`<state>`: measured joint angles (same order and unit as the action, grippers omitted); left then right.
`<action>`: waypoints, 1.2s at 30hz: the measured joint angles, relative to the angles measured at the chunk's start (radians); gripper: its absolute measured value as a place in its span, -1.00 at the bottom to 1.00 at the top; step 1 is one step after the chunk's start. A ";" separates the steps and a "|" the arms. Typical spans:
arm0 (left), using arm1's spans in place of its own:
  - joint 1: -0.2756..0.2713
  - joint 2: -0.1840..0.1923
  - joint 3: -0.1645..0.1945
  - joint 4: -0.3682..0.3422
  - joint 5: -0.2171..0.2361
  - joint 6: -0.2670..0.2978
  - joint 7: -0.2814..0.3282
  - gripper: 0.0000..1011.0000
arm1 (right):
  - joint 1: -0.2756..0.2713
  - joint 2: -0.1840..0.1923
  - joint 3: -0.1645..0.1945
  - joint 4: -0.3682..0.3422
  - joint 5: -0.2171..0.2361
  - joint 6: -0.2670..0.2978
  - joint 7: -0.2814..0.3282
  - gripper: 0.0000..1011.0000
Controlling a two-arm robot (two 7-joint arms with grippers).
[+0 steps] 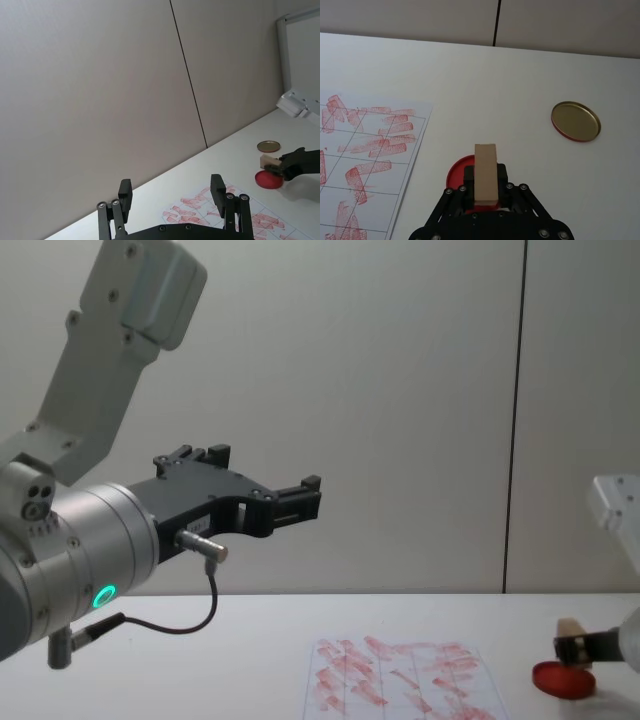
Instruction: Use the one hand to pick up the stamp and affix it onto the A4 paper.
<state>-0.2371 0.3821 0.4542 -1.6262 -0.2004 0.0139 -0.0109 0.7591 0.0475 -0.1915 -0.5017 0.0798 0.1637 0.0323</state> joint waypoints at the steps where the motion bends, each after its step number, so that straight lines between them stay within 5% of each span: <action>1: 0.000 0.000 0.000 0.000 0.000 0.000 0.000 0.96 | 0.006 -0.001 -0.001 0.012 -0.001 -0.007 0.001 -0.50; 13: 0.000 0.000 0.000 0.000 0.000 0.000 0.000 0.96 | 0.109 -0.026 -0.006 0.232 -0.013 -0.134 0.011 0.29; 22: 0.000 0.000 0.000 0.000 0.000 0.000 0.000 0.96 | 0.136 -0.029 0.005 0.278 -0.014 -0.225 0.019 0.82; 26: 0.000 0.000 0.000 0.000 0.000 0.000 0.000 0.96 | 0.105 -0.020 0.017 0.206 -0.009 -0.235 0.025 0.96; 36: 0.000 0.000 0.000 0.000 0.000 0.000 0.000 0.96 | -0.139 0.035 0.068 -0.273 0.046 -0.142 0.029 0.99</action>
<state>-0.2371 0.3821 0.4542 -1.6262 -0.2004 0.0139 -0.0109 0.6197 0.0821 -0.1238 -0.7744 0.1261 0.0215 0.0609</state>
